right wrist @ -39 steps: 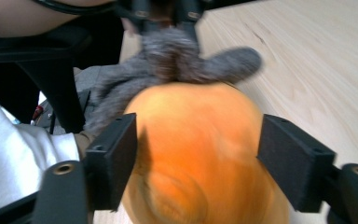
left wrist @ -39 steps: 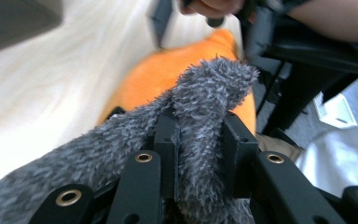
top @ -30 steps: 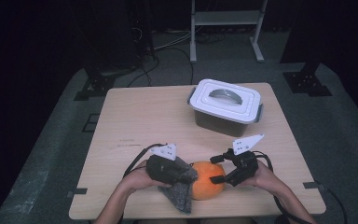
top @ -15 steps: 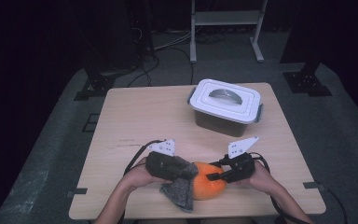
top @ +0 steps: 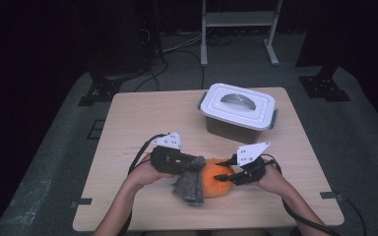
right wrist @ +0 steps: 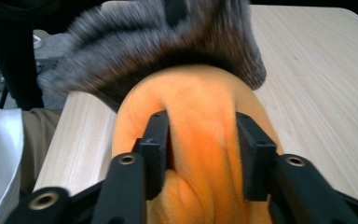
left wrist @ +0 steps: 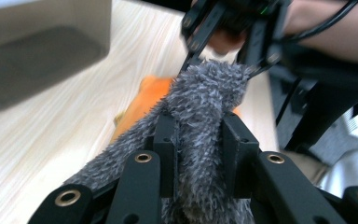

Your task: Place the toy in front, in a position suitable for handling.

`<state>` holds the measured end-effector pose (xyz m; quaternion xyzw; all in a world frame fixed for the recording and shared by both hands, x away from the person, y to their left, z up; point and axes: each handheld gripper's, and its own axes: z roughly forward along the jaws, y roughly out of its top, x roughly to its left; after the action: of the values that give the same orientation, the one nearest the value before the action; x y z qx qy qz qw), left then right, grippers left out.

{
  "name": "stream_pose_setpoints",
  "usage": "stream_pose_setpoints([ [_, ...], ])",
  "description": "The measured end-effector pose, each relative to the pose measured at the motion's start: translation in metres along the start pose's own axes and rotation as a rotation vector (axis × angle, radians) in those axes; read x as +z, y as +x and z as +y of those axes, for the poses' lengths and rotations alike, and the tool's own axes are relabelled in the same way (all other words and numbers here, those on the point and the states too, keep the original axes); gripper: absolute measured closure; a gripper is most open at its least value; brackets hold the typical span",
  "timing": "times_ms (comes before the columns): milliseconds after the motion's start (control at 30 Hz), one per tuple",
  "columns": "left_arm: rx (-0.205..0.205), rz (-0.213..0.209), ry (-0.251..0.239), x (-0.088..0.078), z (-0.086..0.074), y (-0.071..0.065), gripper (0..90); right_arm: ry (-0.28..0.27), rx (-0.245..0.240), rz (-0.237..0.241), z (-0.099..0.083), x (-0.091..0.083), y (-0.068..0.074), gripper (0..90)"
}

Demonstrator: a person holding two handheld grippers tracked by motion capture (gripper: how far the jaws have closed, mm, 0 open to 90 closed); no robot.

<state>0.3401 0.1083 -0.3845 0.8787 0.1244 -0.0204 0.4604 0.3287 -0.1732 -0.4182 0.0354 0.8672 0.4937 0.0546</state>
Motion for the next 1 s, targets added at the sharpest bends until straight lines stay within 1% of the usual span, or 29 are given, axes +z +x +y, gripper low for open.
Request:
stream_pose_setpoints([
  [33, 0.002, -0.005, 0.02, 0.003, -0.003, 0.0, 70.5, 0.001, 0.003, 0.012, -0.002, -0.002, 0.001, 53.1],
  [67, -0.004, -0.02, 0.026, 0.008, -0.006, -0.001, 70.4, 0.004, 0.01, 0.02, -0.003, -0.003, 0.002, 48.5],
  [133, -0.015, -0.056, 0.024, 0.015, -0.012, -0.004, 70.1, 0.001, 0.069, 0.051, -0.006, -0.006, 0.004, 36.7],
  [167, -0.013, -0.072, 0.033, 0.018, -0.013, -0.005, 70.1, -0.005, 0.092, 0.056, -0.007, -0.008, 0.004, 33.6],
  [233, 0.001, -0.098, 0.05, 0.021, -0.015, -0.009, 70.3, -0.031, 0.119, 0.061, -0.005, -0.012, 0.004, 31.9],
  [267, 0.006, -0.108, 0.062, 0.022, -0.015, -0.012, 70.3, -0.043, 0.127, 0.052, -0.004, -0.015, 0.003, 30.9],
  [300, 0.012, -0.118, 0.069, 0.022, -0.014, -0.013, 70.3, -0.043, 0.139, 0.036, -0.003, -0.016, 0.002, 29.7],
  [367, 0.022, -0.129, 0.084, 0.022, -0.014, -0.017, 70.2, -0.014, 0.155, 0.02, -0.004, -0.014, -0.001, 27.6],
  [433, 0.032, -0.142, 0.098, 0.022, -0.014, -0.018, 70.1, 0.009, 0.166, 0.03, -0.007, -0.007, -0.001, 26.1],
  [467, 0.03, -0.141, 0.097, 0.021, -0.014, -0.018, 70.0, 0.012, 0.166, 0.035, -0.008, -0.004, 0.001, 26.2],
  [500, 0.029, -0.14, 0.092, 0.02, -0.014, -0.017, 70.0, 0.013, 0.159, 0.034, -0.009, -0.002, 0.002, 27.5],
  [567, 0.025, -0.136, 0.084, 0.017, -0.014, -0.016, 70.1, 0.018, 0.16, 0.039, -0.01, 0.001, 0.004, 31.9],
  [600, 0.03, -0.117, 0.069, 0.012, -0.012, -0.014, 70.1, 0.02, 0.159, 0.045, -0.011, 0.002, 0.005, 33.7],
  [633, 0.026, -0.105, 0.054, 0.01, -0.01, -0.014, 70.0, 0.022, 0.156, 0.049, -0.012, 0.002, 0.005, 34.7],
  [667, 0.026, -0.094, 0.044, 0.008, -0.007, -0.012, 70.0, 0.022, 0.146, 0.056, -0.012, 0.003, 0.006, 35.5],
  [733, 0.019, -0.087, 0.03, 0.006, -0.003, -0.011, 70.0, 0.028, 0.116, 0.06, -0.01, 0.004, 0.01, 37.4],
  [767, 0.02, -0.088, 0.032, 0.008, -0.001, -0.01, 70.0, 0.033, 0.095, 0.06, -0.009, 0.004, 0.011, 38.7],
  [833, 0.024, -0.097, 0.053, 0.015, -0.001, -0.012, 69.9, 0.044, 0.074, 0.061, -0.007, 0.005, 0.013, 43.1],
  [900, 0.028, -0.106, 0.075, 0.023, -0.004, -0.014, 70.0, 0.056, 0.049, 0.061, -0.008, 0.005, 0.015, 50.6],
  [967, 0.028, -0.111, 0.072, 0.024, -0.007, -0.014, 70.0, 0.068, 0.034, 0.059, -0.01, 0.003, 0.016, 57.8],
  [1000, 0.031, -0.106, 0.069, 0.022, -0.008, -0.014, 70.2, 0.064, 0.027, 0.056, -0.011, 0.001, 0.017, 60.7],
])
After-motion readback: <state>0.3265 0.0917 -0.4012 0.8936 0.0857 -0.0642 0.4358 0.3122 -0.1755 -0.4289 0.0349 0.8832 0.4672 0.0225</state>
